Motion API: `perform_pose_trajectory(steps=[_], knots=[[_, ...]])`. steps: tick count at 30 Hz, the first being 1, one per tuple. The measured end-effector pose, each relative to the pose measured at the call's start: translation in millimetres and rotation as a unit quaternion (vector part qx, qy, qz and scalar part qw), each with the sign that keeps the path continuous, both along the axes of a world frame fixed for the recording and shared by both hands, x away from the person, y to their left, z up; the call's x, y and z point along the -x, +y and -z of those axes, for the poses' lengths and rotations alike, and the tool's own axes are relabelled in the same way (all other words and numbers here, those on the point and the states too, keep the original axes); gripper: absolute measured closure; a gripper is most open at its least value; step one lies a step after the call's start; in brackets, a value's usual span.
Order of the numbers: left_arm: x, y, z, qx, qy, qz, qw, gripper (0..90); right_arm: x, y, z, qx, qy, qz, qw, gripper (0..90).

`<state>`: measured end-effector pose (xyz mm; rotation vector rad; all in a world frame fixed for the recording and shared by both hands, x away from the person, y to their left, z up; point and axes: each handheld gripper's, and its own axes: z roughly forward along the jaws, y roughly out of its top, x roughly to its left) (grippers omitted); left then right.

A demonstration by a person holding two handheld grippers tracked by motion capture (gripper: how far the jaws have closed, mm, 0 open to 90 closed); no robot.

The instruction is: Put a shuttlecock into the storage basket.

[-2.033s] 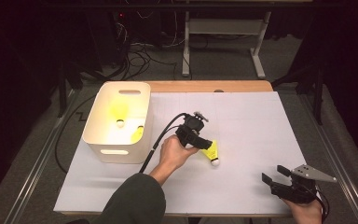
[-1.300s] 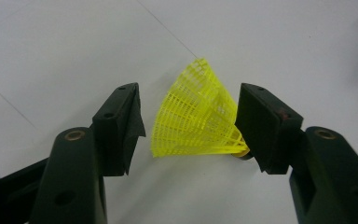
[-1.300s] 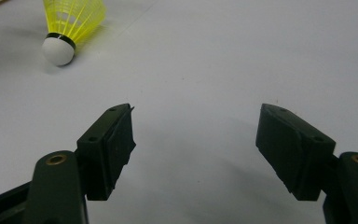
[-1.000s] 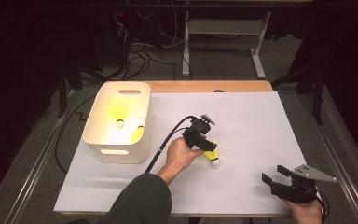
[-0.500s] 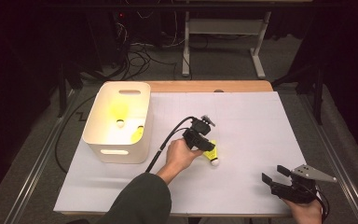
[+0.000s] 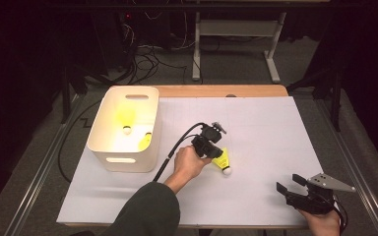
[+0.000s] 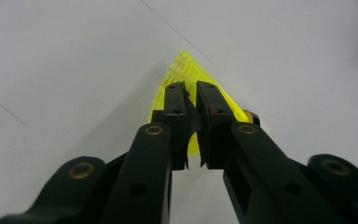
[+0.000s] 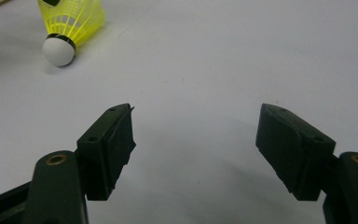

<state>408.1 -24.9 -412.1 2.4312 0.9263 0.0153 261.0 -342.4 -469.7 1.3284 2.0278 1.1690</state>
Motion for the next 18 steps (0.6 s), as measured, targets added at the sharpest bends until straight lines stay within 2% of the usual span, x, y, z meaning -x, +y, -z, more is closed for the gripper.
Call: perform_pose_trajectory(steps=[6,11,18], knots=[[0.4,1.3,-1.4,0.000,0.002,0.002,1.0000,89.3,-0.1,-0.1,0.1,-0.001,0.000,0.000,1.0000,28.2],[2.9,2.6,-5.1,0.000,-0.005,0.003,1.0000,89.7,0.0,-0.2,0.0,-0.001,0.000,0.000,1.0000,28.2],[2.1,8.4,-10.2,0.002,-0.005,0.002,1.0000,89.8,0.0,-0.3,0.0,-0.001,0.000,0.000,1.0000,28.2]])
